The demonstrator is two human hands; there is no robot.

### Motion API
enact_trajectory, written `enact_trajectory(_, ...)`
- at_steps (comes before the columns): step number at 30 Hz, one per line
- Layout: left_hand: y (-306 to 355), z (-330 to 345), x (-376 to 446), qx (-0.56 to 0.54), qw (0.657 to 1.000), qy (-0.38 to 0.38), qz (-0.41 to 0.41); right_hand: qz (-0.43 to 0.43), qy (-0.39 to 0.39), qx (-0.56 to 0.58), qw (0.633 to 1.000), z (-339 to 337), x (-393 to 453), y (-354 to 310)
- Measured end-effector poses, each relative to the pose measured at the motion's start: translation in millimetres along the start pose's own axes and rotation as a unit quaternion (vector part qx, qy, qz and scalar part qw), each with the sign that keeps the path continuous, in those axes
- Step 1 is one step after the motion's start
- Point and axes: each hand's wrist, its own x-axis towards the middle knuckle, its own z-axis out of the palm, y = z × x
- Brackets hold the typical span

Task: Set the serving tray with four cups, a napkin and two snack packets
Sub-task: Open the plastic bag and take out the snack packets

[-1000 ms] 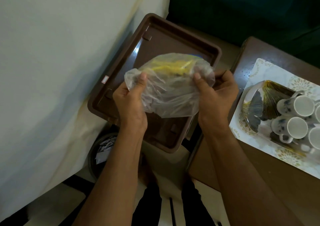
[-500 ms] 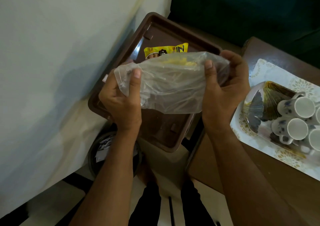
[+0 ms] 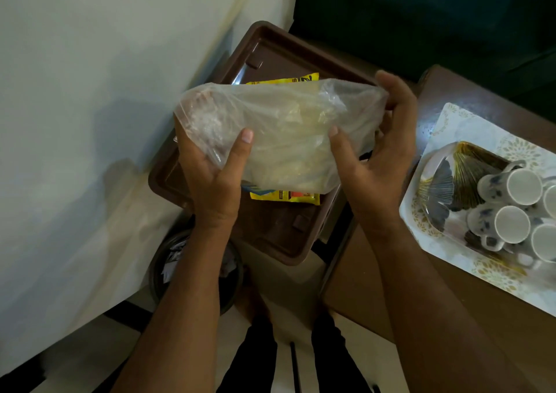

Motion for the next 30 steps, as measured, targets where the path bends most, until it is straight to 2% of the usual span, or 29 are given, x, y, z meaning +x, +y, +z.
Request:
enact_trajectory(8,-11.6,-8.5,2.6,-0.002,0.998,-0.039,-0.048,0.085,-0.103,-0.106,0.985,-3.1,0.9,13.0)
enact_trajectory(10,-15.4,-10.5,3.1,0.049,0.997,-0.025,-0.053,0.136,-0.098,-0.139,0.976,-2.4,4.4,15.3)
enact_trajectory(13,-13.5,-8.5,0.9,0.156,0.988,0.001,-0.003,0.185,-0.061,-0.204,0.959,0.9,7.0,13.4)
enact_trajectory(17,-3.5,6.0,-10.7,0.182,0.983,0.022,-0.013,0.129,0.015,-0.337,0.933,13.8,1.4,3.1)
enact_trajectory(21,6.6,23.9,-26.0,0.196,0.980,0.027,-0.013,0.073,0.032,-0.403,0.912,32.9,-5.2,-5.1)
enact_trajectory(24,12.6,34.0,-30.5,0.166,0.985,0.046,-0.022,0.081,0.019,-0.325,0.942,42.8,-8.3,-8.3)
enact_trajectory(27,9.6,34.9,-30.4,0.091,0.993,0.026,-0.077,0.100,-0.039,-0.122,0.987,43.8,-7.5,-11.5)
enact_trajectory(30,4.0,26.9,-23.8,0.000,0.985,-0.020,-0.174,0.172,-0.149,0.060,0.972,37.9,-5.3,-15.6)
